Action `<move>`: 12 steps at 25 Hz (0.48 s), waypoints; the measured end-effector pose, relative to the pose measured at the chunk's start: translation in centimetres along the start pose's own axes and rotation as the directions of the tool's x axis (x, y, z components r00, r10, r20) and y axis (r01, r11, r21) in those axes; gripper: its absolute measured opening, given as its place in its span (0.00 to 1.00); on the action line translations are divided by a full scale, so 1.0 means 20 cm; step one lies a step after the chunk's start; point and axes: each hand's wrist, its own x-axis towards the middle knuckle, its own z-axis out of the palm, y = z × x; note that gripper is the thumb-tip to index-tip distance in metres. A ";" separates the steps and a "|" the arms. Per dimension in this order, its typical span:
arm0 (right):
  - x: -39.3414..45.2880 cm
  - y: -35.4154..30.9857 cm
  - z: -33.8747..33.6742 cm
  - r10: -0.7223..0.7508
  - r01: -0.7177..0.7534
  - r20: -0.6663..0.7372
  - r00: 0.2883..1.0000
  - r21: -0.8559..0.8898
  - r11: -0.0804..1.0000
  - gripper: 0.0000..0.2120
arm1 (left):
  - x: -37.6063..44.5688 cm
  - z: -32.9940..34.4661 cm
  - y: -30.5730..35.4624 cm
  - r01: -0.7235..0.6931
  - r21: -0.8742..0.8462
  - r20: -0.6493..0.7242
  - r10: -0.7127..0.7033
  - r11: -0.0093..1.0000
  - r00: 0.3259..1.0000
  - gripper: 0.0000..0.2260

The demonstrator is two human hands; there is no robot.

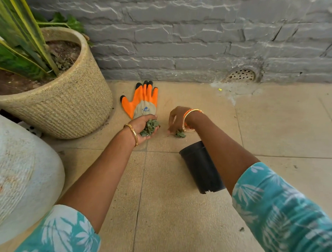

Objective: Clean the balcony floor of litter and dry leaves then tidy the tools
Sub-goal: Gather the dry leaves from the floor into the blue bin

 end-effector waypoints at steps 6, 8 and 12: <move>0.01 -0.04 0.13 0.043 -0.044 -0.007 0.999 -0.247 0.968 0.21 | 0.03 0.04 -0.01 -0.012 0.045 -0.041 0.013 0.999 0.999 0.07; 0.02 -0.01 0.12 0.071 -0.082 -0.068 0.995 -0.173 0.981 0.18 | 0.03 0.05 0.00 -0.003 0.012 -0.021 0.003 1.000 1.000 0.06; 0.00 0.11 -0.02 0.098 -0.067 -0.145 0.985 0.205 0.976 0.13 | -0.02 0.11 -0.01 0.004 0.056 0.013 -0.005 0.998 1.000 0.07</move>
